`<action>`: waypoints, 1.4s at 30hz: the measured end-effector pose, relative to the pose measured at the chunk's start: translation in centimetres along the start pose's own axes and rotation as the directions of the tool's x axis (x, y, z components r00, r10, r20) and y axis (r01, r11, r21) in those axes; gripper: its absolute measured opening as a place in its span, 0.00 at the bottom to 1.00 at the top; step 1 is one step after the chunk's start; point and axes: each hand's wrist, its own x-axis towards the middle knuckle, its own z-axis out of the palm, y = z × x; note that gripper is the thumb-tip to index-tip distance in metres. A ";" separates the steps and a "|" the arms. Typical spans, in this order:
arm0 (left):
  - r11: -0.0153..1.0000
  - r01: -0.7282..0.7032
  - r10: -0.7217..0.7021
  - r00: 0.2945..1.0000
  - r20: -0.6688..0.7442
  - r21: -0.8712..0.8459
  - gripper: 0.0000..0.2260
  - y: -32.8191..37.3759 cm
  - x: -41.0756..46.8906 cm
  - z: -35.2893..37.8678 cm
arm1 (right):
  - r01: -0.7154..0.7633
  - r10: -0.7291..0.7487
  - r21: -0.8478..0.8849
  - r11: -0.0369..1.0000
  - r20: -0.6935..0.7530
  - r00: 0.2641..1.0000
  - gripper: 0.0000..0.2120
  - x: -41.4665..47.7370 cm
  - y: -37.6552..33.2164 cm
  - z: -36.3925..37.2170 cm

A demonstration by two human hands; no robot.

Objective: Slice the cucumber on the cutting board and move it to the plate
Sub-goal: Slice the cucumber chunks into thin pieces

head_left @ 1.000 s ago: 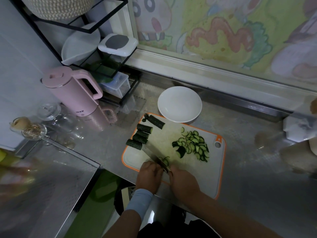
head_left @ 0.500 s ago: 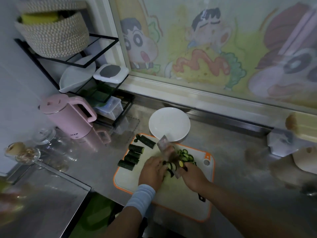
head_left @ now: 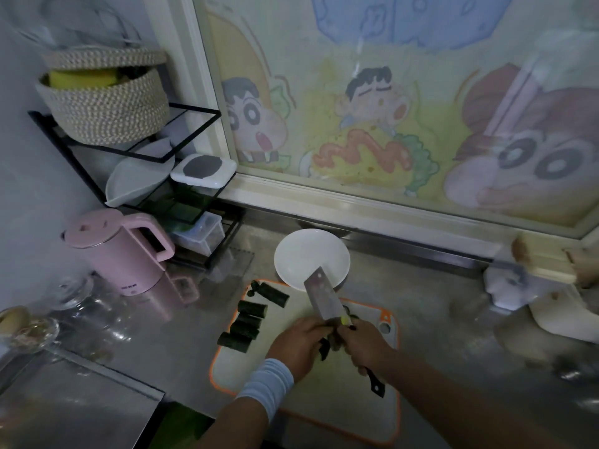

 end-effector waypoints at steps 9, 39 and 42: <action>0.925 0.350 -0.371 0.916 -0.155 -0.147 0.11 -5.1 -0.7 -4.4 | 0.158 -0.189 -0.364 0.918 -0.050 0.981 0.15 -1.3 -0.8 1.0; 0.787 0.586 -0.483 0.778 0.401 -0.190 0.14 -4.4 3.2 -1.7 | 0.521 -0.471 -0.615 0.592 0.260 0.843 0.11 0.0 1.5 -1.3; 0.763 0.622 -0.491 0.735 0.468 -0.176 0.16 -4.7 2.7 -2.4 | 0.537 -0.472 -0.598 0.595 0.281 0.836 0.11 0.5 1.6 -2.2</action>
